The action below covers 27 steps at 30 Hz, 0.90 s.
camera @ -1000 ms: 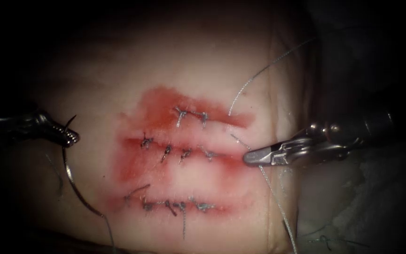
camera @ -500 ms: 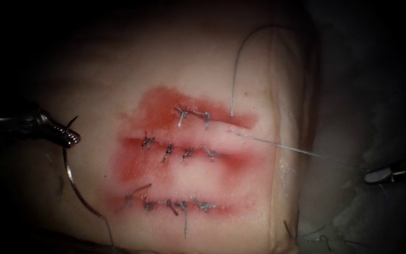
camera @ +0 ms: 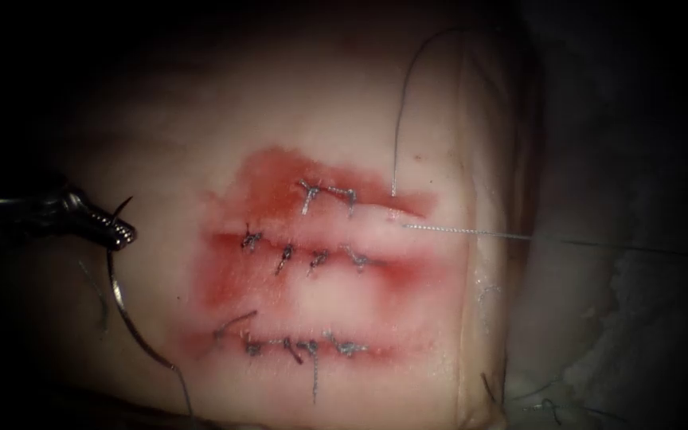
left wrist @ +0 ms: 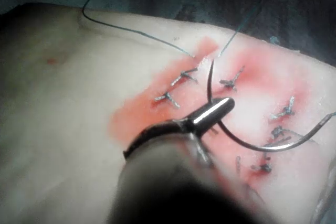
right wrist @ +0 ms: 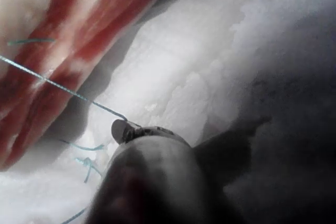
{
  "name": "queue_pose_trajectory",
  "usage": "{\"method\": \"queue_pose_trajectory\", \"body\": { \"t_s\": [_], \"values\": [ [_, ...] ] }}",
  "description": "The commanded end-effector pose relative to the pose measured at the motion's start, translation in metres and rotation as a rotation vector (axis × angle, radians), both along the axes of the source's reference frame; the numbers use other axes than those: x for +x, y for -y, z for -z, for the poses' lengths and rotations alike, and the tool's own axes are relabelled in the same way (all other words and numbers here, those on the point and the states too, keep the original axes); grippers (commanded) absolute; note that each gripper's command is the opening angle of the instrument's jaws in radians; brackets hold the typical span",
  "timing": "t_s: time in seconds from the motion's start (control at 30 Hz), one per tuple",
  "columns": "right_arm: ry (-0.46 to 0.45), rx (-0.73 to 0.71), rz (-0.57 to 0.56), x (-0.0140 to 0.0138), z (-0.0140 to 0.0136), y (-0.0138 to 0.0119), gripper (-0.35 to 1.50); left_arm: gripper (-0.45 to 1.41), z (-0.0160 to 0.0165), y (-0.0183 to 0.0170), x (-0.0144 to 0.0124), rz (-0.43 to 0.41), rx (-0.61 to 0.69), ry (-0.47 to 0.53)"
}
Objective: Wound Closure
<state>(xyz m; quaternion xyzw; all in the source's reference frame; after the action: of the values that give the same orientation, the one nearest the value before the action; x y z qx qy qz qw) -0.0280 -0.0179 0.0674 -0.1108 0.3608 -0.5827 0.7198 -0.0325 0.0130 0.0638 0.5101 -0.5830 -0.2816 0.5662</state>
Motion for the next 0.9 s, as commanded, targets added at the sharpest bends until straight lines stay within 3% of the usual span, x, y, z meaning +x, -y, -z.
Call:
{"method": "queue_pose_trajectory", "body": {
  "t_s": [0.03,0.37,0.67,0.9],
  "values": [
    [0.024,-0.010,0.005,-0.0017,-0.0012,0.0002,-0.35,-0.45,-0.0004,-0.0005,-0.0006,0.001,-0.003,0.002],
    [0.203,-0.048,0.037,-0.0117,-0.0040,-0.0007,-0.35,-0.45,-0.0004,-0.0005,-0.0007,0.000,0.003,0.000],
    [0.222,-0.041,0.030,-0.0138,-0.0040,-0.0004,-0.35,-0.45,-0.0004,-0.0005,-0.0009,-0.001,0.014,-0.004],
    [0.304,-0.050,0.053,-0.0180,-0.0046,-0.0005,-0.35,-0.45,-0.0004,-0.0005,-0.0009,-0.002,0.014,-0.004]
  ]
}}
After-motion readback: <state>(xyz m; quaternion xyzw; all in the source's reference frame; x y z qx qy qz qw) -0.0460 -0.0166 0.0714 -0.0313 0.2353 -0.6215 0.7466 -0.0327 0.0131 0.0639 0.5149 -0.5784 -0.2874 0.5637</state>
